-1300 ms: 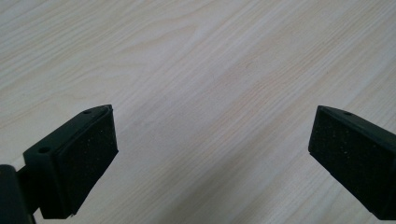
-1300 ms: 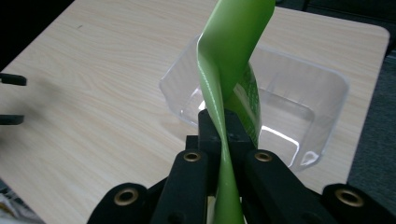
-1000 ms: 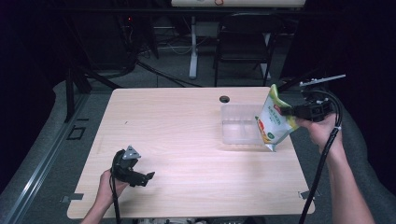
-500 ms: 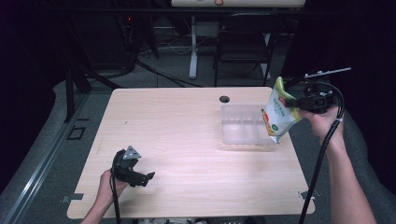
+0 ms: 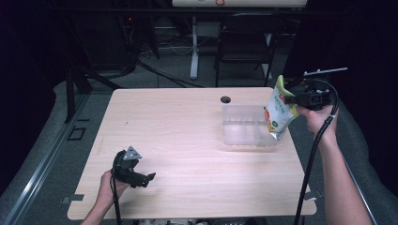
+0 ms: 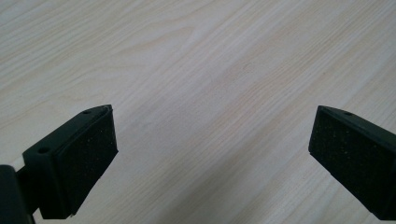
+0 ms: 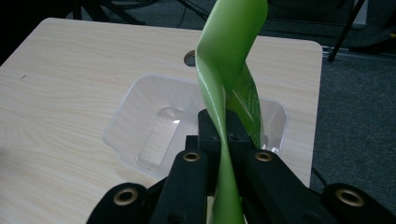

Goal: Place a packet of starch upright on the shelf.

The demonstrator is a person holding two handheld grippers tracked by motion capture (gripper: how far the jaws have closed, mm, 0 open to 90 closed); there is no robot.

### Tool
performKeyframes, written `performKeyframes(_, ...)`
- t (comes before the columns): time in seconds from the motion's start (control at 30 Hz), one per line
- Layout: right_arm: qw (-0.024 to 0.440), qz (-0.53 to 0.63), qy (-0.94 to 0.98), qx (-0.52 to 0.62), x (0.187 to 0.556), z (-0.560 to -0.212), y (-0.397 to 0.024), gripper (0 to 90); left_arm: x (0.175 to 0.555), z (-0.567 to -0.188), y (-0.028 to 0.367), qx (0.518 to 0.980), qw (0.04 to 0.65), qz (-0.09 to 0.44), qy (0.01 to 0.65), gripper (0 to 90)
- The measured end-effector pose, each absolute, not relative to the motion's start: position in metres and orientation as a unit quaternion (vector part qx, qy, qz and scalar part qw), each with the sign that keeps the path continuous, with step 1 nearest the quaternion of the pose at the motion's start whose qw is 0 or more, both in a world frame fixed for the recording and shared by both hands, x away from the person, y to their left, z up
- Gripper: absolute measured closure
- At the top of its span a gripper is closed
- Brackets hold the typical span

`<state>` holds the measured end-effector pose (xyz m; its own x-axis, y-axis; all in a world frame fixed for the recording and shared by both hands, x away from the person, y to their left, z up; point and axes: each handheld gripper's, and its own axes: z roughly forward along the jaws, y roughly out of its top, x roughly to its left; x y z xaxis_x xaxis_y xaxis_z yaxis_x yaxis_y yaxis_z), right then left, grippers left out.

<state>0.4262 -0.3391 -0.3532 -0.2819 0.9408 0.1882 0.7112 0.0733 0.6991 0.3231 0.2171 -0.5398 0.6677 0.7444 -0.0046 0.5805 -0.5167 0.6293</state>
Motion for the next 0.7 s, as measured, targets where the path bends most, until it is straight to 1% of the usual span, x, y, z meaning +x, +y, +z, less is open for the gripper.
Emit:
performKeyframes(0.37, 0.145, 0.382, 0.693, 0.595, 0.437, -0.371, -0.337, 89.1, 0.323, -0.54, 0.217, 0.861, 0.306, 0.133, 0.384, 1.0)
performKeyframes(0.7, 0.145, 0.406, 0.661, 0.614, 0.442, -0.386, -0.338, 89.0, 0.323, -0.54, 0.217, 0.861, 0.306, 0.134, 0.384, 1.1)
